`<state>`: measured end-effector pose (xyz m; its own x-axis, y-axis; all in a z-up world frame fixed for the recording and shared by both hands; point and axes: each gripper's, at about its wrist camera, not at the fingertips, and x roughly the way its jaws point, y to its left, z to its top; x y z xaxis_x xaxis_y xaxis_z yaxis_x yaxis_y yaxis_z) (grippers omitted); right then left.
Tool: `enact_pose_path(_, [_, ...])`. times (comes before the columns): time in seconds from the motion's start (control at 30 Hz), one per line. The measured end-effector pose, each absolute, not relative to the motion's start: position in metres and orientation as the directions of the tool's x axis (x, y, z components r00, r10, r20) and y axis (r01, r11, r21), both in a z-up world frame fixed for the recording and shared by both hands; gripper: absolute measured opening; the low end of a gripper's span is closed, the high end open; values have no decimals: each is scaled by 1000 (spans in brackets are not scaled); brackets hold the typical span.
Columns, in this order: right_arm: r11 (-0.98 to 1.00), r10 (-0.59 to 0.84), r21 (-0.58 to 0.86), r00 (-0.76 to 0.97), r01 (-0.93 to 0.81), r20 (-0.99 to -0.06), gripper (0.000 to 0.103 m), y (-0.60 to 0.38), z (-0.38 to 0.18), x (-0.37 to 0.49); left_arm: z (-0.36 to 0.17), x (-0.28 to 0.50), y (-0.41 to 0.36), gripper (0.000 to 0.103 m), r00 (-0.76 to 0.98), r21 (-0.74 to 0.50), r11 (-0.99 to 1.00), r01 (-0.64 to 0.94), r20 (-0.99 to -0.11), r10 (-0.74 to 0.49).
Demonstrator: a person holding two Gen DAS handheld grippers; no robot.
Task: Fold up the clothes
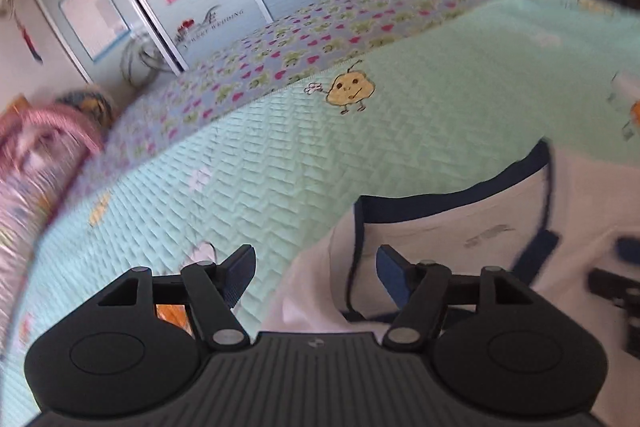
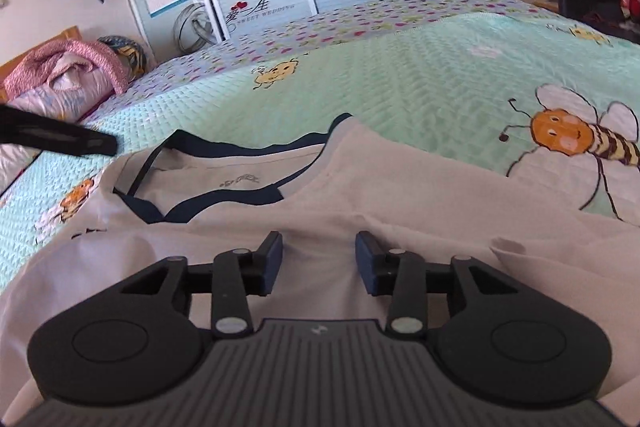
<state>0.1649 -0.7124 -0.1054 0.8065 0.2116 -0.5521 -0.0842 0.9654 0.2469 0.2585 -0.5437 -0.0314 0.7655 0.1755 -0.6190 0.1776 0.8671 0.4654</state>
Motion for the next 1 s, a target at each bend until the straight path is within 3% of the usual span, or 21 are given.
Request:
enact_pose_path(0.07, [966,220,240,807,-100,-548,52,-711,-105,162,-46,272,-548,70,752,519,836,176,-619,226])
enact_pose_path(0.33, [944,262,315,806,-100,-530,52,-722,-105,161,-67,300,-536,68,708,547,829,117,-632,316])
enact_pose_path(1.0, [943,262,316,807,-99,-529,53,-725,-106,162,-82,341,-545,70,706,589,803,88,-606,367])
